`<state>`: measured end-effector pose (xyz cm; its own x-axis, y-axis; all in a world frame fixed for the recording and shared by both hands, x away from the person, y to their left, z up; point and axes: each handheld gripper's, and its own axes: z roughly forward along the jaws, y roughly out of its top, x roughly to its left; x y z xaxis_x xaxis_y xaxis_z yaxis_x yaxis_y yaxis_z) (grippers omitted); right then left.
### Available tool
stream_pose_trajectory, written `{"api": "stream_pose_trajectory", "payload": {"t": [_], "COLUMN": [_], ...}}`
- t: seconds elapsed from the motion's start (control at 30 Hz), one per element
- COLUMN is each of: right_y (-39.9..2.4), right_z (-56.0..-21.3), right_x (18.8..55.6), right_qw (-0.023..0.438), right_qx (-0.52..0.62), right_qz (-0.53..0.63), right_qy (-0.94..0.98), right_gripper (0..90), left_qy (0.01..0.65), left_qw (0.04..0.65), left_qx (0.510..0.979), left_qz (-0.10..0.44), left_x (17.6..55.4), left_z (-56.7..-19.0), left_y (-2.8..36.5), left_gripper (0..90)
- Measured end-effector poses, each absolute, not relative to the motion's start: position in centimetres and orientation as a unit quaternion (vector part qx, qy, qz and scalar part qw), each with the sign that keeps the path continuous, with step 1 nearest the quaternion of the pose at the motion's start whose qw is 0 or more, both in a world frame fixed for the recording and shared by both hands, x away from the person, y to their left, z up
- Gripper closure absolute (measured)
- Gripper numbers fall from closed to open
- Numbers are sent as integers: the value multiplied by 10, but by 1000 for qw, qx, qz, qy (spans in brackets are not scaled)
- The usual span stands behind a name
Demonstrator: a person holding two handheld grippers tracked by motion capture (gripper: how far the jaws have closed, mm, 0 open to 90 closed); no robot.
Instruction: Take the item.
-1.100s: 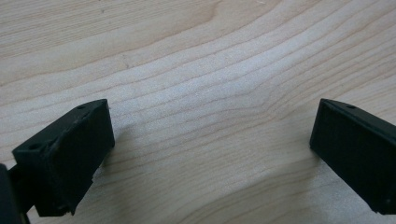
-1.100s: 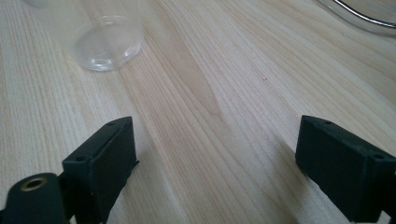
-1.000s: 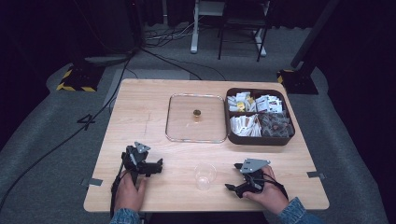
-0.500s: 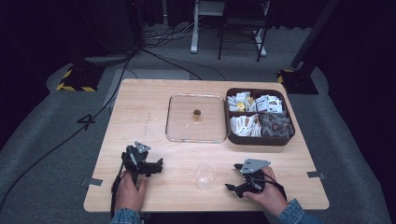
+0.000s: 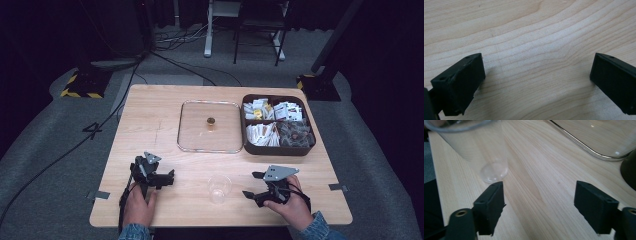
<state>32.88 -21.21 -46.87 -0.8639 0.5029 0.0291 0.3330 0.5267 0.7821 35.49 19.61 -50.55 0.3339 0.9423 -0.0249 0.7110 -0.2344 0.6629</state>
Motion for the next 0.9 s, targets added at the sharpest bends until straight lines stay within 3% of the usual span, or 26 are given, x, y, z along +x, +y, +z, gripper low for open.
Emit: {"api": "stream_pose_trajectory", "payload": {"t": [0.3, 0.9], "right_y": [-211, -208], "right_z": [-449, -410], "right_x": [329, 337], "right_qw": [80, 123], "right_qx": [274, 323], "right_qz": [444, 459], "right_qy": [849, 819], "right_gripper": [311, 302], "left_qy": [543, 546], "left_qw": [297, 296], "left_qx": [760, 759], "left_qz": [197, 195], "left_x": [355, 356], "left_z": [-506, -506], "left_y": [196, 195], "left_gripper": [1, 1]}}
